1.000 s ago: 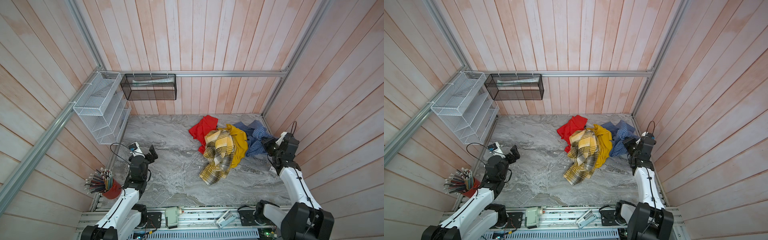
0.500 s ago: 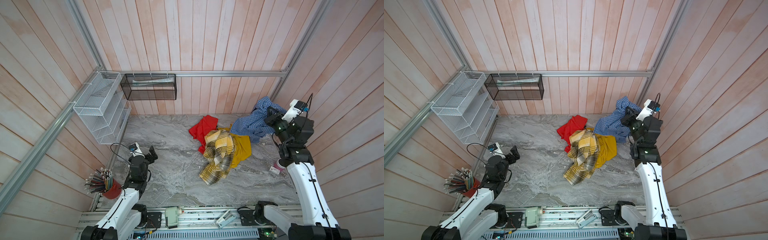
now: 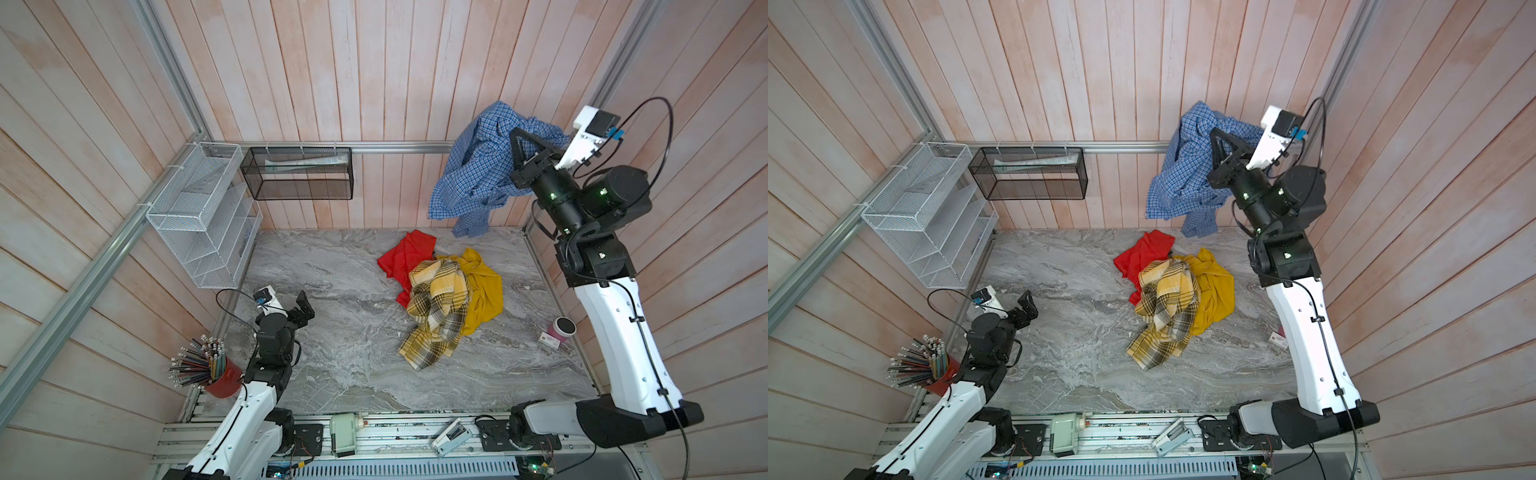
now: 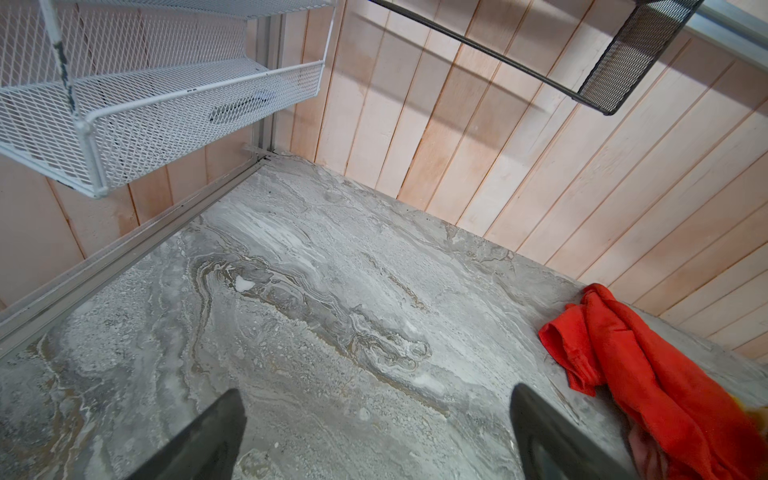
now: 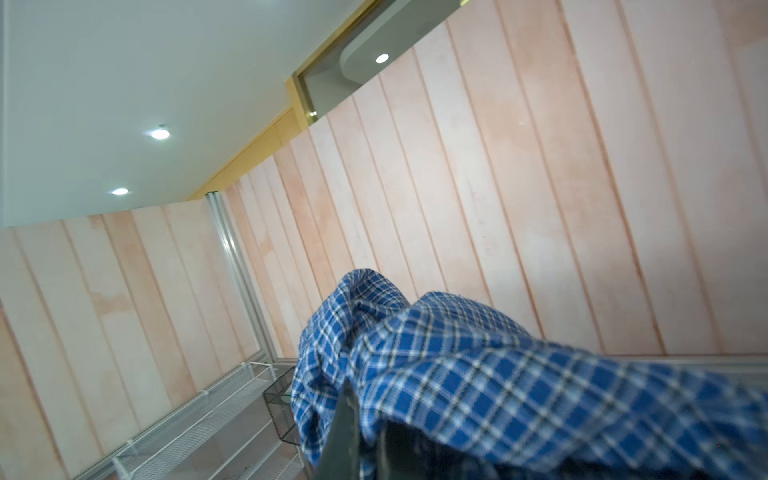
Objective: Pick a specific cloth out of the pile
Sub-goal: 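Lift the blue checked shirt high off the pile with the right gripper, then carry the shirt across toward the left arm and lower it onto the table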
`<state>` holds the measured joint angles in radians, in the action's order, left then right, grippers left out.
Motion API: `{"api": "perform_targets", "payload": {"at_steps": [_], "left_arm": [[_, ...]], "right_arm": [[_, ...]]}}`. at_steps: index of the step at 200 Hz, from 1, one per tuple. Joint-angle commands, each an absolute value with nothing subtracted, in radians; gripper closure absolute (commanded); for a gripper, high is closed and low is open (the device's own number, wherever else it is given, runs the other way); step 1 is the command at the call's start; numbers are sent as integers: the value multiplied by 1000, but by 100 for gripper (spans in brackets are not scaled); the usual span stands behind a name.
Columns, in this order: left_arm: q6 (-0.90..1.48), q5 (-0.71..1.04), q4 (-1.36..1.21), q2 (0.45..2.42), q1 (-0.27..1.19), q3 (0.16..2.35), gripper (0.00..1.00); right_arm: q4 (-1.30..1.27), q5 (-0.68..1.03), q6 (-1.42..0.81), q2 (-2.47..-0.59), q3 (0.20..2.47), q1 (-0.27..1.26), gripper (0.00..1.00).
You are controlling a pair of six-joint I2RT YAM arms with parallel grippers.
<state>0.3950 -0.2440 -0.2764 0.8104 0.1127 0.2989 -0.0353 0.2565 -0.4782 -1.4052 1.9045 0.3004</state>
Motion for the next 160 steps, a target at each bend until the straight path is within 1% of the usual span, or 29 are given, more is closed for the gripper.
{"api": "perform_targets", "payload": {"at_steps": [1, 20, 38, 64, 86, 105, 128, 160], "left_arm": [[420, -245, -267, 794, 118, 303, 0], [451, -282, -241, 786, 117, 303, 0], [496, -354, -194, 779, 118, 309, 0], [523, -382, -165, 764, 118, 308, 0], [547, -415, -132, 743, 117, 309, 0], [558, -445, -104, 717, 117, 301, 0], [586, -506, -49, 671, 117, 291, 0], [601, -547, -13, 591, 117, 263, 0]], "right_arm": [[-100, 351, -493, -1506, 2029, 376, 100], [-144, 385, -537, -1612, 2116, 449, 100], [-133, 417, -562, -1740, 2252, 521, 100], [-93, 460, -591, -1938, 2474, 616, 100], [-116, 488, -673, -2069, 2589, 666, 100], [-152, 491, -706, -2130, 2602, 712, 100], [-126, 485, -688, -2181, 2590, 762, 100], [-119, 493, -693, -2226, 2492, 804, 100]]}}
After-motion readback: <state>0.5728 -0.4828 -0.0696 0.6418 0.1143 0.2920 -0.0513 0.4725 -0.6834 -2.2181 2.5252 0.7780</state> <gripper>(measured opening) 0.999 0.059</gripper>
